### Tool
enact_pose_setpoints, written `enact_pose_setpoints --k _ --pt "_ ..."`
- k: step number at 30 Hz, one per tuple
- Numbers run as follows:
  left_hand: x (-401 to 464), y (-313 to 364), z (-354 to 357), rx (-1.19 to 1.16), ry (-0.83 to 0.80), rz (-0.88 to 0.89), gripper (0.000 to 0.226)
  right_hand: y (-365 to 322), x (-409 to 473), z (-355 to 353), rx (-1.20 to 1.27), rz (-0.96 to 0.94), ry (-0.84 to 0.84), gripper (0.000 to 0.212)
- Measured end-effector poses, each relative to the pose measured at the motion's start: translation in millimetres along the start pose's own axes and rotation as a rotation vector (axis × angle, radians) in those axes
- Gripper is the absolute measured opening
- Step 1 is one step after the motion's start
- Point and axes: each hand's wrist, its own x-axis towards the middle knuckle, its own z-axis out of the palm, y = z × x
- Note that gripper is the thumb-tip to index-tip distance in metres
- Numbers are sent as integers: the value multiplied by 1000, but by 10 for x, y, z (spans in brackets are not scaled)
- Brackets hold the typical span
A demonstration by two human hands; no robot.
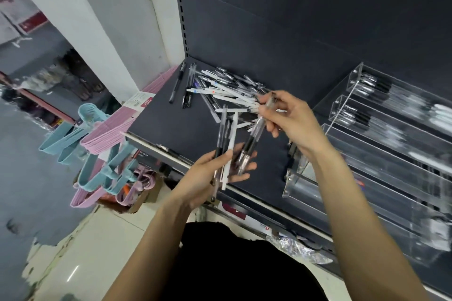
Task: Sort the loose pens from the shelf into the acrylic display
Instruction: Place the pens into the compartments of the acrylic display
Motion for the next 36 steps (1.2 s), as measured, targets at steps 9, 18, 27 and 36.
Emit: enact_pose_setpoints --k 9,18,27,36 --pt "29 -81 145 -34 -15 15 37 -21 -11 6 -184 38 -277 22" --pt "193 -89 57 -305 194 264 32 -48 -73 -205 350 -74 274 14" --pt "416 -20 229 -569 338 360 21 389 -288 651 174 -61 382 18" --pt "385 -54 200 -476 324 315 33 443 -402 751 -75 -79 290 15"
